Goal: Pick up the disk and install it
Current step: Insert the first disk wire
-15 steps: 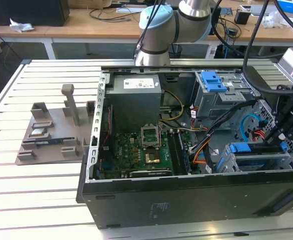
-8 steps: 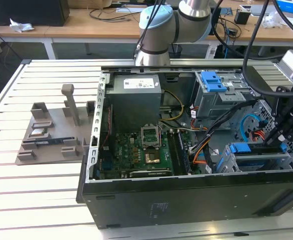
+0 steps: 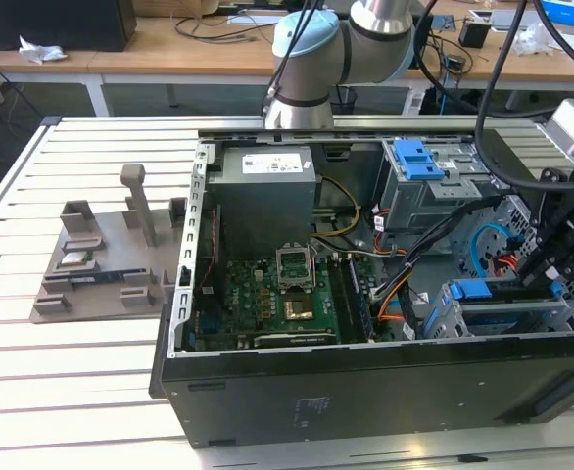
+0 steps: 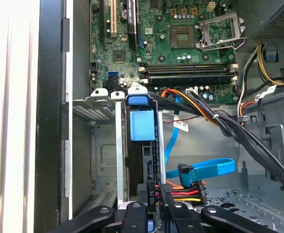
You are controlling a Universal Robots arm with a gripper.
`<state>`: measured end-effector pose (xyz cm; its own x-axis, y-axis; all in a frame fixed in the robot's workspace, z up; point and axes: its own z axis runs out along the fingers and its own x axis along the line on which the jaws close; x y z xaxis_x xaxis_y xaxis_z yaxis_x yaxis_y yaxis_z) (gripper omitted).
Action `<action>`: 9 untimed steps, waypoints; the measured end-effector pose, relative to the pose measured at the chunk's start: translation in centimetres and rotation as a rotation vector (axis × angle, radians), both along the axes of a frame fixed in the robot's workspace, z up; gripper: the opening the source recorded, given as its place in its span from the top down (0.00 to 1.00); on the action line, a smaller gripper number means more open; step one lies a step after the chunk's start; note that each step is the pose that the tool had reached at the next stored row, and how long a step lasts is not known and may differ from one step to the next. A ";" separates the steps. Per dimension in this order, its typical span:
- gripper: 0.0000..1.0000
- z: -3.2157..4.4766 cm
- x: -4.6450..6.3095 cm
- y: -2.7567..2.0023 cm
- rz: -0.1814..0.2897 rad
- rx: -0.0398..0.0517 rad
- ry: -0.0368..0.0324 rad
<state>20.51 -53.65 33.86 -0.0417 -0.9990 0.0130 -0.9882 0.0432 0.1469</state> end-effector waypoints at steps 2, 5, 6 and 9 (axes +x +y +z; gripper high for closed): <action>0.77 0.86 0.0 0.11 0.000 0.0000 0.0000; 0.89 2.19 0.0 0.25 0.000 0.0001 0.0000; 0.89 2.96 0.0 0.28 0.000 -0.0001 0.0000; 0.89 4.24 0.0 0.30 0.000 -0.0001 0.0000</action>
<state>20.51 -53.35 38.10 -0.0418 -0.9990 0.0131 -0.9882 0.0433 0.1469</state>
